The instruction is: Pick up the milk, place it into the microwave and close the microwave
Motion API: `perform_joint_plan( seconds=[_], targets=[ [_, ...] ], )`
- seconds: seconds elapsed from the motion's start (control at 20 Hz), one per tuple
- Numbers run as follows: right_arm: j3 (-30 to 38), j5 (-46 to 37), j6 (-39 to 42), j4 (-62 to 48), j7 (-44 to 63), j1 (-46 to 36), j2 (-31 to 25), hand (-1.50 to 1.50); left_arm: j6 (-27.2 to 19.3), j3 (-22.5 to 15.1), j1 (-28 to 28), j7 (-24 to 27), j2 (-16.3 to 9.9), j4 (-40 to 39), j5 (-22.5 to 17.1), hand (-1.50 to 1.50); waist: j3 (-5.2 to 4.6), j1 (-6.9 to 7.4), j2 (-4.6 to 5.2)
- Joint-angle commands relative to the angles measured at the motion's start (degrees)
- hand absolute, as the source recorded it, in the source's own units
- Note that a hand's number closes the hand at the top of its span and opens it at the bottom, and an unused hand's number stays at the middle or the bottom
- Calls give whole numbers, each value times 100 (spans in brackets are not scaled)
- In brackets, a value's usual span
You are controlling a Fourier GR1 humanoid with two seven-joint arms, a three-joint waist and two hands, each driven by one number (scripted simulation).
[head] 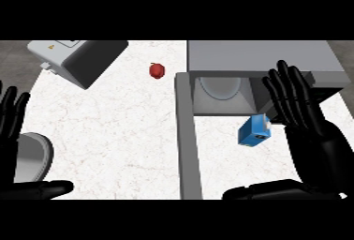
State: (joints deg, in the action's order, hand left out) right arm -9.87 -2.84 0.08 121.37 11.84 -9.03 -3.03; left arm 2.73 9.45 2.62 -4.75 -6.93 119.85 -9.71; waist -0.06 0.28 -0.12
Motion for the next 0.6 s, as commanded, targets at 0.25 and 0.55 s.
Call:
perform_joint_plan(
  seconds=[0.25,0.55],
  targets=[
    [-596,-813,-264,654,50,1005,142,-150,513,416,1171,-96,75,881,-598,-150,5,-6,-2],
    [-100,-722,-331,-334,-52,504,216,-150,807,1224,1037,-629,-423,1126,-1500,-150,6,19,9]
  ],
)
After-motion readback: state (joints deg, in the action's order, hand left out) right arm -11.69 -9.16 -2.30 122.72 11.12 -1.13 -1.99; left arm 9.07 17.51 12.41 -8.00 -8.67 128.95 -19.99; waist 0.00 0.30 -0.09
